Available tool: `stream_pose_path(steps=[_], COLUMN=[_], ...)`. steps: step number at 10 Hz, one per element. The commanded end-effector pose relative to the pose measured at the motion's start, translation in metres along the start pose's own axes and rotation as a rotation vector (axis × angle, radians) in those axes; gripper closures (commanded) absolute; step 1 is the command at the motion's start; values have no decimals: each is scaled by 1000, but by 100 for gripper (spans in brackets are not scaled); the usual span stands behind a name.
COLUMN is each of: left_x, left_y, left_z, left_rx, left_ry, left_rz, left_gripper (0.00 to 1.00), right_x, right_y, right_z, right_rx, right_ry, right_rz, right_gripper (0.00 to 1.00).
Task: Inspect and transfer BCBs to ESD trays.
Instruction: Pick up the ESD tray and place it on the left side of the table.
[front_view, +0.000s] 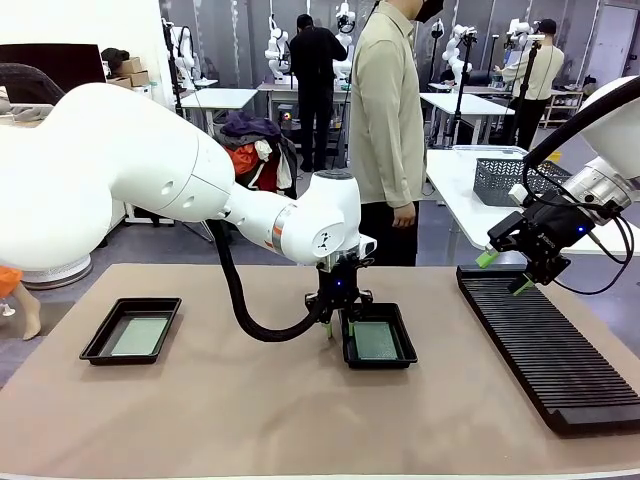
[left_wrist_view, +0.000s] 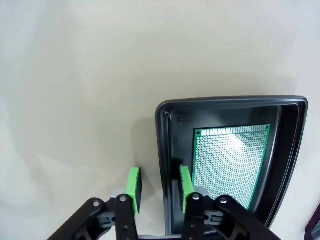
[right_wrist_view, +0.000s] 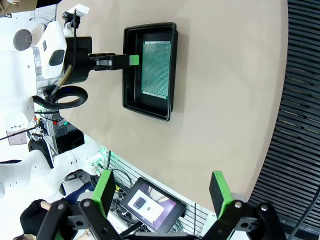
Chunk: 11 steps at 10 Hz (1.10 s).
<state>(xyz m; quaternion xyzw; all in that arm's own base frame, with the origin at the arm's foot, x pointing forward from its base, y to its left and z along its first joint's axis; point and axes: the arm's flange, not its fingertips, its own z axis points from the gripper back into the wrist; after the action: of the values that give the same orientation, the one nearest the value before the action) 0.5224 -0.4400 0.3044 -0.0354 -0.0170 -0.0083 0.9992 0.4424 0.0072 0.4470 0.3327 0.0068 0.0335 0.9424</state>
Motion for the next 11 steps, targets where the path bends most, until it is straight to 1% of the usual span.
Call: stream_pose_path(steps=[1,2,3,4,5,6,7,8,9,11], left_x=[-7,-6,-7,-7,-8,-9,-10,-10,-11,-13], left_y=[6,6,6,6,8,8,8,8,9,8], left_z=[-1,-2,-2,-2,-1,1,0,-1,-1,1], left_rx=[1,-3,-5,-5,-10,-13,-12,-12,-9,-16], left_ry=[-25,-25,-28,-30,-30,-34,-35,-33,-35,-35], left_rz=[22,17,18,20,26,28,29,28,30,33], left_gripper=[70,67,79,75,87,84,96,92,100,100], right_x=[0,0,0,0,0,0,0,0,0,0], right_y=[1,1,1,1,1,1,1,1,1,1], right_z=[0,0,0,0,0,0,0,0,0,0], right_rx=[-6,-6,-6,-6,-6,-6,-6,-6,-6,-6], right_ry=[-4,-4,-4,-4,-4,-4,-4,-4,-4,-4], right_rz=[-15,-15,-15,-15,-15,-15,-15,-15,-15,-15], right_gripper=[0,0,0,0,0,0,0,0,0,0])
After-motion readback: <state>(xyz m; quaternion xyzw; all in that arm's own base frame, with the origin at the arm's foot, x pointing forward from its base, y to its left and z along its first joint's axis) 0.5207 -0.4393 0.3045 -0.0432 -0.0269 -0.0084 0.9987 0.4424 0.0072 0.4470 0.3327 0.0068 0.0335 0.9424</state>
